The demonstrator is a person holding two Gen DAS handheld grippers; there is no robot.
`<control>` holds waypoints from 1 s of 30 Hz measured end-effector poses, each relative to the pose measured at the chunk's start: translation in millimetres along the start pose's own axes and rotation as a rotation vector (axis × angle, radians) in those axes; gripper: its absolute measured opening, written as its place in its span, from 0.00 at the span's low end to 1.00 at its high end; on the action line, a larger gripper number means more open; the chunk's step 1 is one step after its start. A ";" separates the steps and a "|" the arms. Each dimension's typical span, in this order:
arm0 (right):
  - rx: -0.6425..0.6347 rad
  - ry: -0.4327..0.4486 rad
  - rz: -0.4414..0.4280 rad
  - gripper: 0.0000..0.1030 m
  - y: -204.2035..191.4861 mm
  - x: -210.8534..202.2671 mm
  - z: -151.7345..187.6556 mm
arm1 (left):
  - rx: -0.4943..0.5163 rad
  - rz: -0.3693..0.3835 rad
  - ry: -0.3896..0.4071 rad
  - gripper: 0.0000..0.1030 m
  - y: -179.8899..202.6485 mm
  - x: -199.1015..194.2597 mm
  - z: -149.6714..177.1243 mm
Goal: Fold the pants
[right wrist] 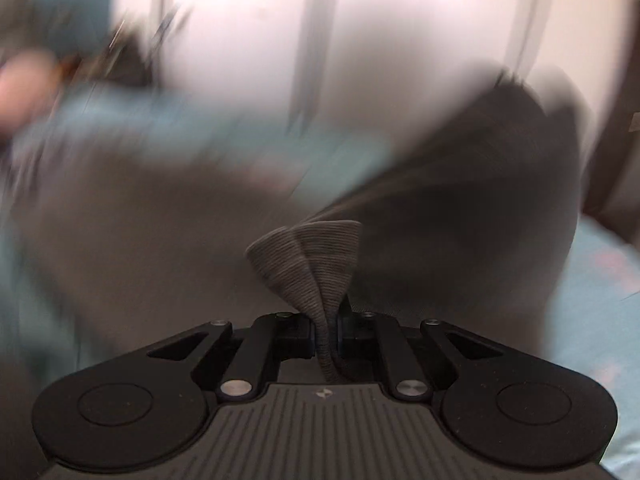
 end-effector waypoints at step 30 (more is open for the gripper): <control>0.836 0.304 -0.246 0.56 97.1 -70.4 54.3 | 0.233 0.079 -0.059 0.97 89.5 84.4 6.8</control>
Point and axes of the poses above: each gripper's, at about its wrist camera, not at the fingertips, and x roughly the way its jaws point, y to its right, z to its underside, the point moved 7 cm from there along x, roughly the way its jaws point, and after that the axes turned 1 degree about -x, right-handed, at the moved point
